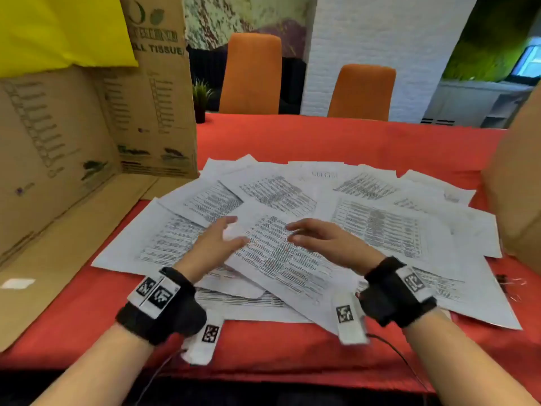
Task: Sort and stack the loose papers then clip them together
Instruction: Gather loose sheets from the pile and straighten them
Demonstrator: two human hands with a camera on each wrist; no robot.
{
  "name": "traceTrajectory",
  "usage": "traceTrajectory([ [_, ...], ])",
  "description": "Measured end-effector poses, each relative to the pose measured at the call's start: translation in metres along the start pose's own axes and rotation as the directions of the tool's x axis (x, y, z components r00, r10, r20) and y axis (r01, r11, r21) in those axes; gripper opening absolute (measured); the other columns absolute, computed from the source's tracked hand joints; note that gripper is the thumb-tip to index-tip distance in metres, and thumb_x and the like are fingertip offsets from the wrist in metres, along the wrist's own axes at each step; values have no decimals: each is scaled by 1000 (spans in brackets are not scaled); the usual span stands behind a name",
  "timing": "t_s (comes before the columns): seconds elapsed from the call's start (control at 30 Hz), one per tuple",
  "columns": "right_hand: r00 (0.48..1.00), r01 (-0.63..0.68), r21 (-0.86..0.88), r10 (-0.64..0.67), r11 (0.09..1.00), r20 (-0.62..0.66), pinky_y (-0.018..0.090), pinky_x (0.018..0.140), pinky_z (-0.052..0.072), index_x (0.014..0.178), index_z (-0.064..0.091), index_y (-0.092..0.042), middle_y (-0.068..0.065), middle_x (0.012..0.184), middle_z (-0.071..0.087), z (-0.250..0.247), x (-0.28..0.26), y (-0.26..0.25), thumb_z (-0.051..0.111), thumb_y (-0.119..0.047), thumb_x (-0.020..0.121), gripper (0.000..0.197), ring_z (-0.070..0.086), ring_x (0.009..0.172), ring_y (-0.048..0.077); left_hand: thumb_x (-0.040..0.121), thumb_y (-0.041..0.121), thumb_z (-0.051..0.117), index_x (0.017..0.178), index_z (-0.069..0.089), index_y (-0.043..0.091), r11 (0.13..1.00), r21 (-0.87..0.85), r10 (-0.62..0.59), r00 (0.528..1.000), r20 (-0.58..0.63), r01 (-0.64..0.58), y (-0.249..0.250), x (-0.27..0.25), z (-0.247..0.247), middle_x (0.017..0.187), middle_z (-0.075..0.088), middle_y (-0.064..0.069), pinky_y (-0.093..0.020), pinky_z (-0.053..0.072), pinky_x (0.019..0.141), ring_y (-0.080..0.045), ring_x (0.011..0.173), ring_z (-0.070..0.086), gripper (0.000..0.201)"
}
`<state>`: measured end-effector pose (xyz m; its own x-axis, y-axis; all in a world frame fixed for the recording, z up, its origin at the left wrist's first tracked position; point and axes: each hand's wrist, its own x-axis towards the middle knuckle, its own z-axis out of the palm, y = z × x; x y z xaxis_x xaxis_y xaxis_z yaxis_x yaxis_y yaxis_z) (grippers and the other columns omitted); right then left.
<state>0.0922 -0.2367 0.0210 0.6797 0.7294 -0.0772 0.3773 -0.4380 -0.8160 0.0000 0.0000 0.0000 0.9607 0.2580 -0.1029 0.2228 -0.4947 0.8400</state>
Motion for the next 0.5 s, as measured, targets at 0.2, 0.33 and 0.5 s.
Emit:
traceTrajectory([
  [0.2, 962, -143, 301, 204, 943, -183, 37, 105, 40, 128, 58, -22, 0, 129, 60, -3, 44, 24, 56, -33, 96, 35, 52, 124, 17, 67, 52, 76, 143, 25, 3, 936, -18, -348, 921, -177, 351, -26, 45, -16, 147, 38, -16, -43, 40, 105, -34, 131, 42, 104],
  [0.33, 957, -150, 347, 224, 926, -183, 42, 112, 35, 133, 55, -21, -1, 133, 57, -1, 64, 34, 57, -36, 95, 41, 50, 126, 18, 79, 12, 74, 110, 53, 4, 968, -41, -251, 951, -181, 248, -23, 50, -16, 108, 59, -10, -30, 48, 68, -27, 97, 58, 38],
  [0.5, 958, -135, 334, 210, 933, -197, 37, 105, 37, 138, 48, -21, 4, 137, 52, -3, 87, 38, 61, -35, 91, 51, 48, 129, 22, 77, 10, 74, 93, 64, 4, 1000, -11, 13, 977, -212, -16, -10, 56, -23, 96, 69, -18, -45, 53, 80, -33, 90, 66, 19],
])
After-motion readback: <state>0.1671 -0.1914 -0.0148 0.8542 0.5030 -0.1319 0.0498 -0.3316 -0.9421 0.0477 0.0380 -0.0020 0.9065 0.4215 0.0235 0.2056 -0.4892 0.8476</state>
